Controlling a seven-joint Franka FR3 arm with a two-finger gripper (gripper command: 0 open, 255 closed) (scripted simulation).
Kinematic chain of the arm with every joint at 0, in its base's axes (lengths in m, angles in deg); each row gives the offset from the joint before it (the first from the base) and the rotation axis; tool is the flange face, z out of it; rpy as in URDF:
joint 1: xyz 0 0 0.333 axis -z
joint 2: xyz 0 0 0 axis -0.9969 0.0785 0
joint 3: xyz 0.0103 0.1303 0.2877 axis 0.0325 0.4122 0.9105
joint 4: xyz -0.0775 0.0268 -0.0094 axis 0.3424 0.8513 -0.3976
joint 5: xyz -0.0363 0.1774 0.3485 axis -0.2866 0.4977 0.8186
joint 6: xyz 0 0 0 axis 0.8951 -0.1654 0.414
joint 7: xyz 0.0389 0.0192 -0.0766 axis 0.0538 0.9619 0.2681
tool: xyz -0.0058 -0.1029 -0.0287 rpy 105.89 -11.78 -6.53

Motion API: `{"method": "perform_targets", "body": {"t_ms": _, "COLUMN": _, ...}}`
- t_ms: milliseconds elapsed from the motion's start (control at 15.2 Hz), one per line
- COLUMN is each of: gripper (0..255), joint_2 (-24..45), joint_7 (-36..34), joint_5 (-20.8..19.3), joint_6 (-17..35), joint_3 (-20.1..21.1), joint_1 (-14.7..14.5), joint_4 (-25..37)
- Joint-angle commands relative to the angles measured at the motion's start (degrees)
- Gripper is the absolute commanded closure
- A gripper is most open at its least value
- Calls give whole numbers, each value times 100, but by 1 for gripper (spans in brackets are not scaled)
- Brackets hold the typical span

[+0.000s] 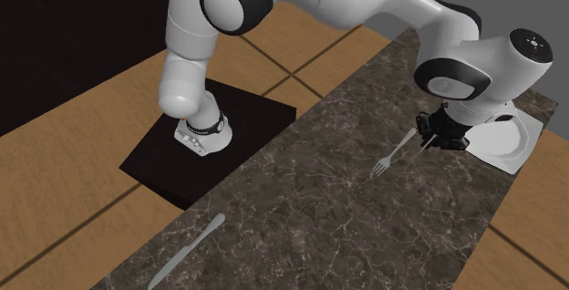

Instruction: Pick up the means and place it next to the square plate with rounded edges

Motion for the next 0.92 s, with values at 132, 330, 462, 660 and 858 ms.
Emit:
{"method": "perform_targets", "body": {"t_ms": 132, "gripper": 255, "joint_2": 109, "joint_7": 40, "joint_5": 58, "joint_6": 264, "joint_3": 30, "joint_1": 4, "joint_4": -162}}
{"method": "perform_targets", "body": {"t_ms": 330, "gripper": 255, "joint_2": 192, "joint_7": 75, "joint_5": 103, "joint_6": 453, "joint_3": 52, "joint_1": 11, "joint_4": -274}}
{"method": "perform_targets", "body": {"t_ms": 462, "gripper": 255, "joint_2": 252, "joint_7": 99, "joint_5": 135, "joint_6": 576, "joint_3": 69, "joint_1": 18, "joint_4": -342}}
{"method": "perform_targets", "body": {"t_ms": 660, "gripper": 255, "joint_2": 349, "joint_7": 137, "joint_5": 185, "joint_6": 757, "joint_3": 97, "joint_1": 30, "joint_4": -432}}
{"method": "perform_targets", "body": {"t_ms": 858, "gripper": 255, "joint_2": 419, "joint_7": 163, "joint_5": 221, "joint_6": 875, "joint_3": 117, "joint_1": 40, "joint_4": -486}}
